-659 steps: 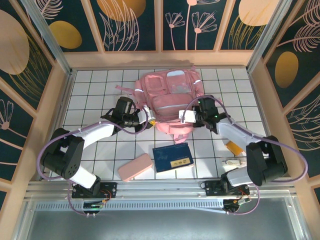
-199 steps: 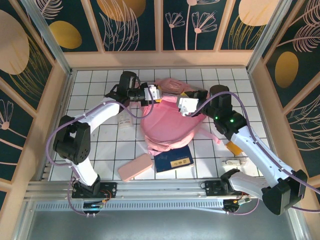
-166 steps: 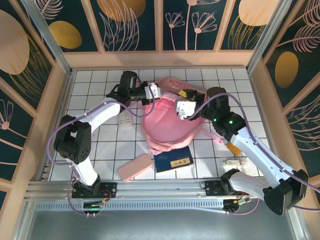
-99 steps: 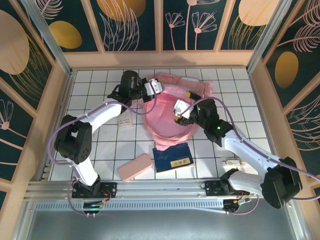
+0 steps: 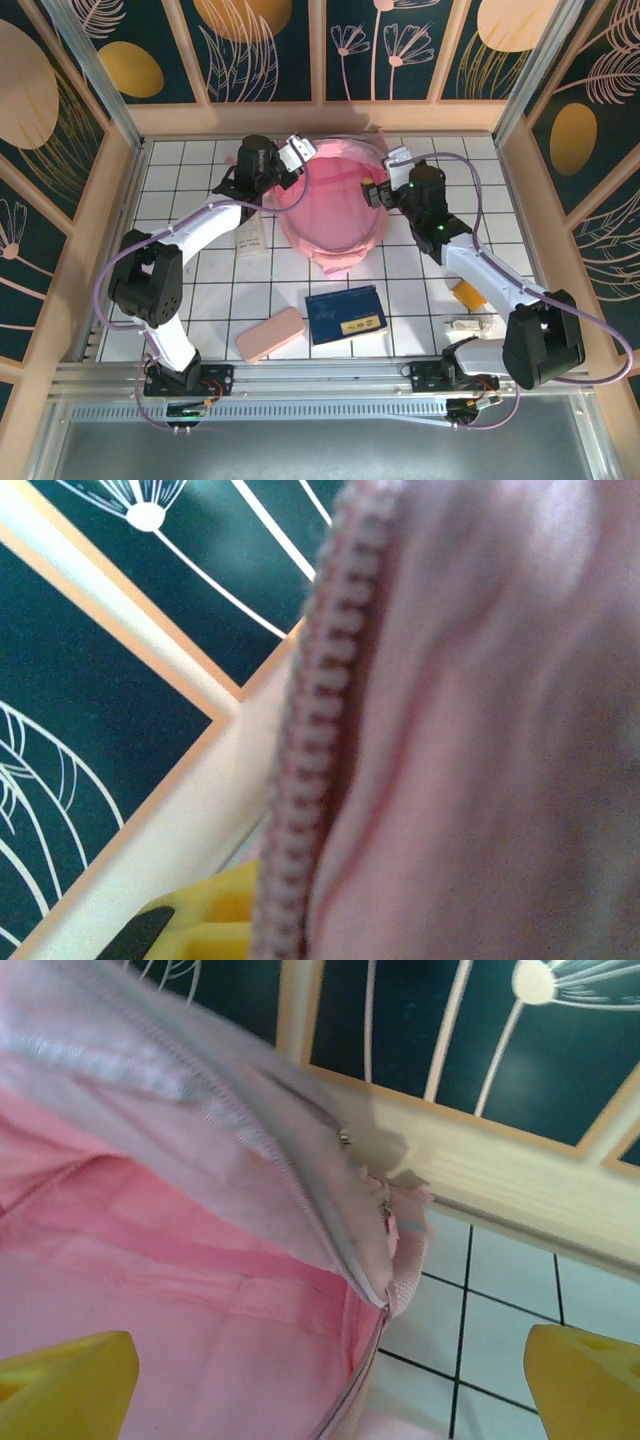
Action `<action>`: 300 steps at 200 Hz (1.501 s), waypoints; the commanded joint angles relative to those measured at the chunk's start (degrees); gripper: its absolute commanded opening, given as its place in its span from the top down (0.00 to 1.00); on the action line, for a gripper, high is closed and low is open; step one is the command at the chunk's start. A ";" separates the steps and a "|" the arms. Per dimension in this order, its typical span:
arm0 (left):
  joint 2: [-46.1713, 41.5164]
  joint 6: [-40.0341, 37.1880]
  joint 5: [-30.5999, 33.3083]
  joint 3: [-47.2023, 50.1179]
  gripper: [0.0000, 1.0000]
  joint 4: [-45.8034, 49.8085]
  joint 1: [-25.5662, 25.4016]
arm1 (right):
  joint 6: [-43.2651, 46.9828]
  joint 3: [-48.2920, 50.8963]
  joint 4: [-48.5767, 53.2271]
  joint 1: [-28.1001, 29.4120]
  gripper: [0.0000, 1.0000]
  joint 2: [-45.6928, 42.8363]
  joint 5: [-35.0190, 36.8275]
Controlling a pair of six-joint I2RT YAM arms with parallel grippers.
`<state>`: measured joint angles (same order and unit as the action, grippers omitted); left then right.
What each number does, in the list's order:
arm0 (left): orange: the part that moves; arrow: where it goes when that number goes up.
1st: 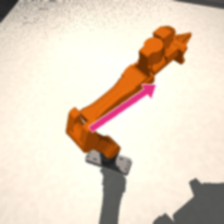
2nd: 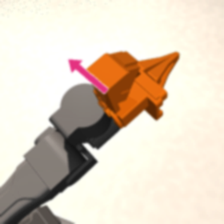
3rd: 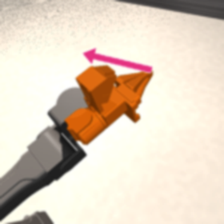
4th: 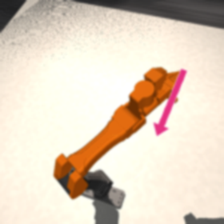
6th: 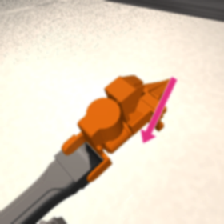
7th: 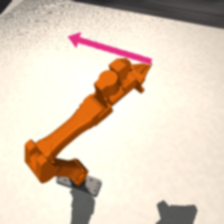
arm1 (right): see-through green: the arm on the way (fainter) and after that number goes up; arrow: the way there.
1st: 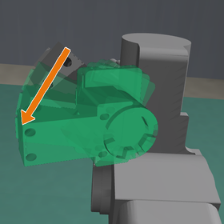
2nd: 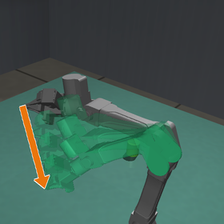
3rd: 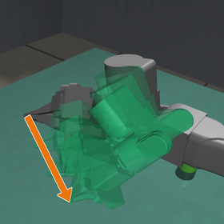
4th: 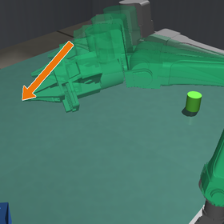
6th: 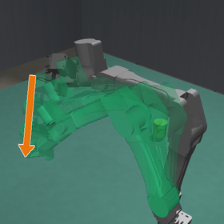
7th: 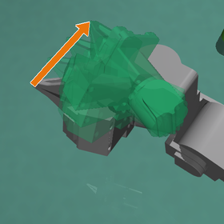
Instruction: Pack books, pencil case, and school supplies into a backpack
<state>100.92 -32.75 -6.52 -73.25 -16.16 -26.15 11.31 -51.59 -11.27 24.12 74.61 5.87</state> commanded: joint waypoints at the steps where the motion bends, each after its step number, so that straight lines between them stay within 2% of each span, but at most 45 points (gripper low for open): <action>1: -2.05 5.61 0.98 -0.57 1.00 -8.55 0.31 | -20.30 -1.84 6.66 -0.21 0.01 -3.07 6.36; 13: -0.80 8.10 1.59 -1.72 1.00 -7.15 0.31 | -31.30 -2.43 14.80 -0.45 0.01 -4.59 10.20; 30: 0.15 9.32 0.99 -1.36 1.00 -7.08 0.36 | -49.40 -5.72 31.67 -0.45 0.01 -6.39 13.72; 50: -0.15 10.95 0.79 1.63 1.00 -10.80 0.31 | -60.54 -4.13 43.46 -0.39 0.01 -9.05 8.62; 82: 0.15 12.33 0.13 3.57 1.00 -11.10 0.33 | -72.83 1.45 54.50 -0.64 0.01 -9.53 -1.65; 102: 0.02 12.25 -1.58 5.57 1.00 -10.62 0.33 | -72.19 2.43 54.54 -0.38 0.01 -8.38 -4.64; 107: -0.22 12.34 -1.78 6.23 1.00 -10.78 0.33 | -70.66 2.67 53.33 -0.31 0.01 -7.81 -7.27; 120: -0.90 12.38 -2.27 7.87 1.00 -11.80 0.36 | -61.62 2.12 48.91 -0.27 0.03 -4.95 -14.63; 134: -1.40 12.44 -2.76 9.00 1.00 -12.83 0.32 | -53.09 -0.90 47.99 2.04 0.04 -0.51 -18.86; 159: -2.17 12.26 -3.65 8.19 1.00 -11.76 0.31 | -44.90 -6.50 49.84 6.90 0.09 6.07 -21.23; 171: -2.40 12.34 -3.85 7.79 1.00 -11.03 0.36 | -44.42 -6.66 53.11 9.19 0.15 8.42 -21.03; 184: -2.40 11.95 -3.86 7.85 1.00 -11.03 0.31 | -45.69 -2.63 53.79 11.02 0.17 7.77 -19.82; 210: -4.40 10.96 -3.50 9.04 1.00 -11.16 0.31 | -47.52 6.18 53.11 11.22 0.25 5.04 -22.65; 267: -5.13 8.78 -5.07 10.19 1.00 -9.05 0.33 | -56.24 10.05 57.49 13.46 0.26 -0.89 -21.37; 286: -5.12 8.15 -5.53 10.53 1.00 -8.96 0.31 | -57.90 14.38 54.22 13.50 0.28 -2.69 -24.81; 300: -5.12 7.89 -6.27 10.85 0.99 -9.13 0.32 | -58.05 17.02 49.88 13.48 0.29 -3.44 -29.99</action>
<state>98.50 -24.82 -10.04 -62.54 -22.41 -26.15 -43.68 -39.09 42.19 37.19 72.23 -17.23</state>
